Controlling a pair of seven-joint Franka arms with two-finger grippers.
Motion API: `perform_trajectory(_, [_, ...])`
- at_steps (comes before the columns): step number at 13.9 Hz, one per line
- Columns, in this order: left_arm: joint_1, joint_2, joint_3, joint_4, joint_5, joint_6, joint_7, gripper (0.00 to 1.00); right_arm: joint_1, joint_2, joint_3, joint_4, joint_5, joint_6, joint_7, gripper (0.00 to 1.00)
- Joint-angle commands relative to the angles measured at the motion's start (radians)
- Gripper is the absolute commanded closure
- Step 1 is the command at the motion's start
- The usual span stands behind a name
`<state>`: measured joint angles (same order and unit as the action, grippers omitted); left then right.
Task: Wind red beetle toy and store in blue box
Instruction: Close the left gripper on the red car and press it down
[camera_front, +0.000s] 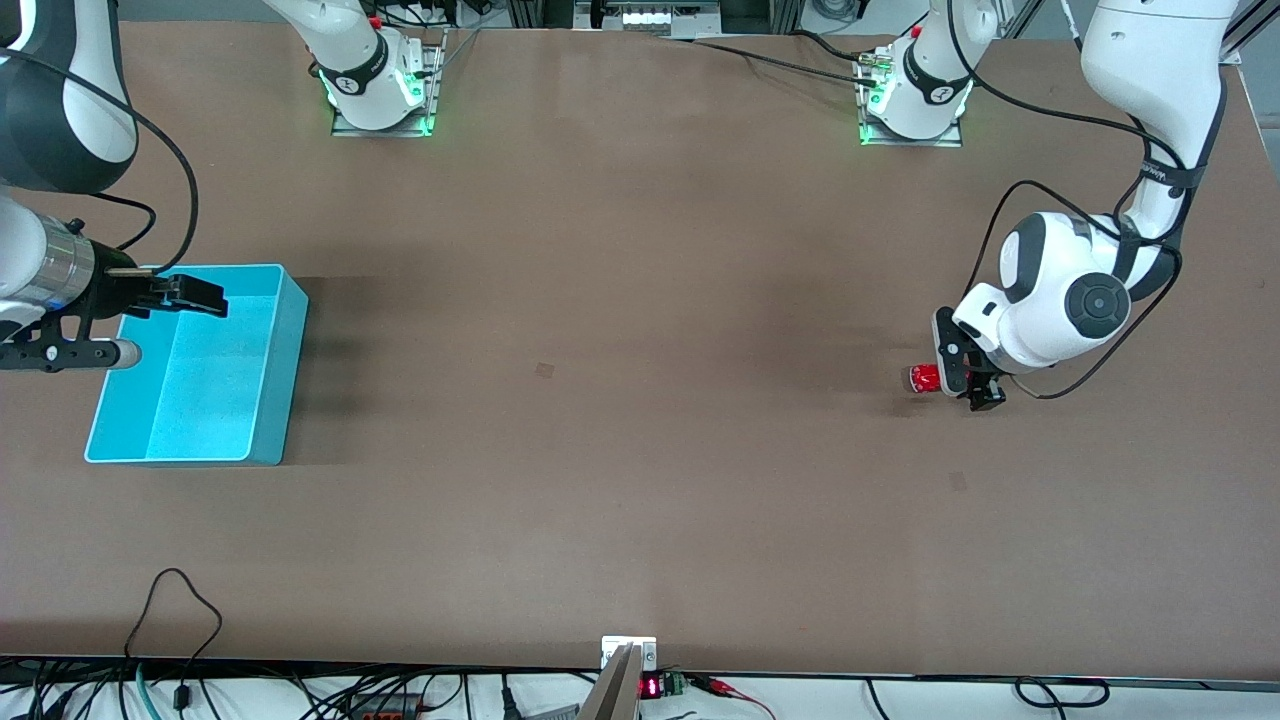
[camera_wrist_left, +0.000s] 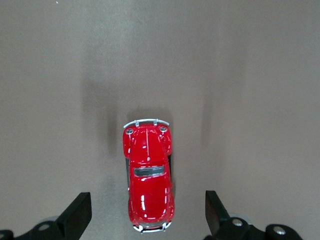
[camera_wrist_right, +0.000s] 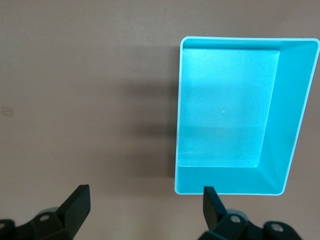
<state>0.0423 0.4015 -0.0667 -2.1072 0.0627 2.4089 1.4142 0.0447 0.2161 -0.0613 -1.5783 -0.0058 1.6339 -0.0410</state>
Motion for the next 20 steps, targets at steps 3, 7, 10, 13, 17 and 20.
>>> perform_trajectory(3, [0.030, 0.025, -0.002, -0.008, 0.022, 0.053, 0.031, 0.00, -0.005, 0.006, -0.002, 0.004, 0.004, -0.009, -0.005, 0.00])
perform_trajectory(7, [0.036, 0.026, -0.002, -0.028, 0.022, 0.075, 0.031, 0.01, -0.005, 0.008, -0.002, 0.003, 0.004, -0.011, -0.008, 0.00])
perform_trajectory(10, [0.036, 0.025, -0.004, -0.046, 0.022, 0.075, 0.031, 0.04, -0.003, 0.008, 0.000, 0.004, 0.004, -0.009, -0.008, 0.00])
perform_trajectory(13, [0.036, 0.025, -0.005, -0.047, 0.022, 0.075, 0.031, 0.05, -0.002, 0.009, 0.000, 0.003, 0.004, -0.009, -0.008, 0.00])
perform_trajectory(17, [0.036, 0.026, -0.005, -0.047, 0.022, 0.099, 0.037, 0.10, -0.003, 0.009, -0.002, 0.004, 0.003, -0.009, -0.010, 0.00])
perform_trajectory(20, [0.036, 0.034, -0.005, -0.047, 0.020, 0.110, 0.043, 0.13, -0.005, 0.009, -0.002, 0.003, 0.001, -0.009, -0.010, 0.00])
